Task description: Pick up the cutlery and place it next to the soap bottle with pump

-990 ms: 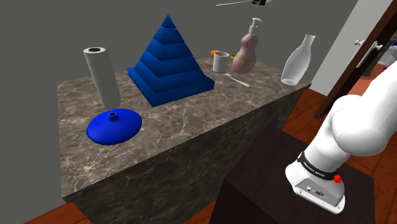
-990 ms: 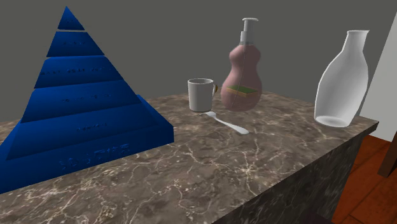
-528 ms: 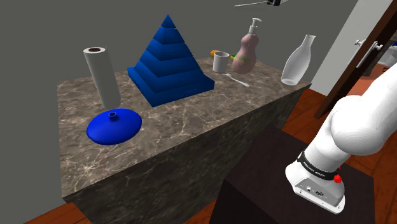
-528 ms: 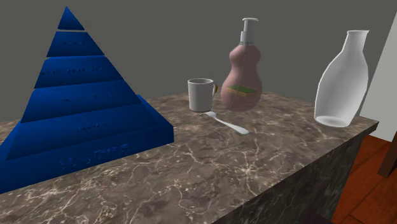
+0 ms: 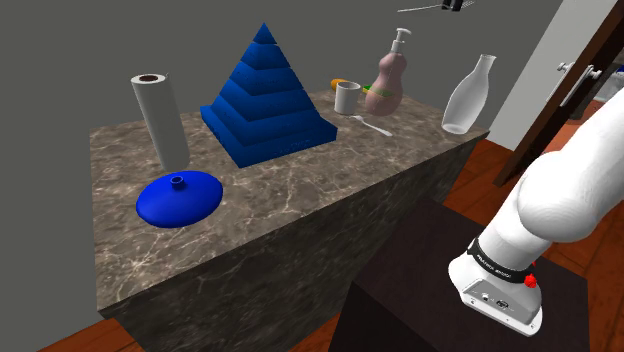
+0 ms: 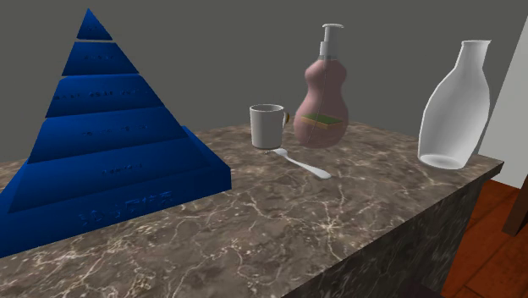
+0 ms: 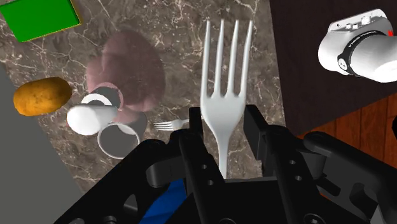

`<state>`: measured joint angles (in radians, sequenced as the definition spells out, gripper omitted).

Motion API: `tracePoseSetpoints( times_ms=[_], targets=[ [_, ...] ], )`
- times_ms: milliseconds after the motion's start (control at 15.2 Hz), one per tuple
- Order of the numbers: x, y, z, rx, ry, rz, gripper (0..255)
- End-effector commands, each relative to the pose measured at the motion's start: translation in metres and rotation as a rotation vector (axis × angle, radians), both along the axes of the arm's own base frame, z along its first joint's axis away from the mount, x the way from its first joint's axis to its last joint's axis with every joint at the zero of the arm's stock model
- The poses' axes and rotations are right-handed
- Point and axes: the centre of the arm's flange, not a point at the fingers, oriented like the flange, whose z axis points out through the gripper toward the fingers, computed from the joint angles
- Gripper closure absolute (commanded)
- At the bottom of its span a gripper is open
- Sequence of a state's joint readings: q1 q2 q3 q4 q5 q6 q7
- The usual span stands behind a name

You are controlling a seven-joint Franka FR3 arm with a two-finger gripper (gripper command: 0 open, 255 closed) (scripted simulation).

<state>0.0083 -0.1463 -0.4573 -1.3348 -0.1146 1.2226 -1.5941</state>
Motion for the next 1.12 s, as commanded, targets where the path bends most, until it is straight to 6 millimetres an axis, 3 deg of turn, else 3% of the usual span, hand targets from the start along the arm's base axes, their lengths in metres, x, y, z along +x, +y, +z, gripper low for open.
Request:
tracePoseSetpoints(
  times_ms=[0,792,858,1056],
  targets=[
    [-0.008,-0.023,0.002,0.0,0.0,0.002,255],
    [-0.04,-0.178,0.002,0.0,0.0,0.002,255],
    [-0.045,-0.2,0.002,0.0,0.0,0.002,255],
    [-0.045,-0.2,-0.014,0.0,0.0,0.002,255]
  ],
)
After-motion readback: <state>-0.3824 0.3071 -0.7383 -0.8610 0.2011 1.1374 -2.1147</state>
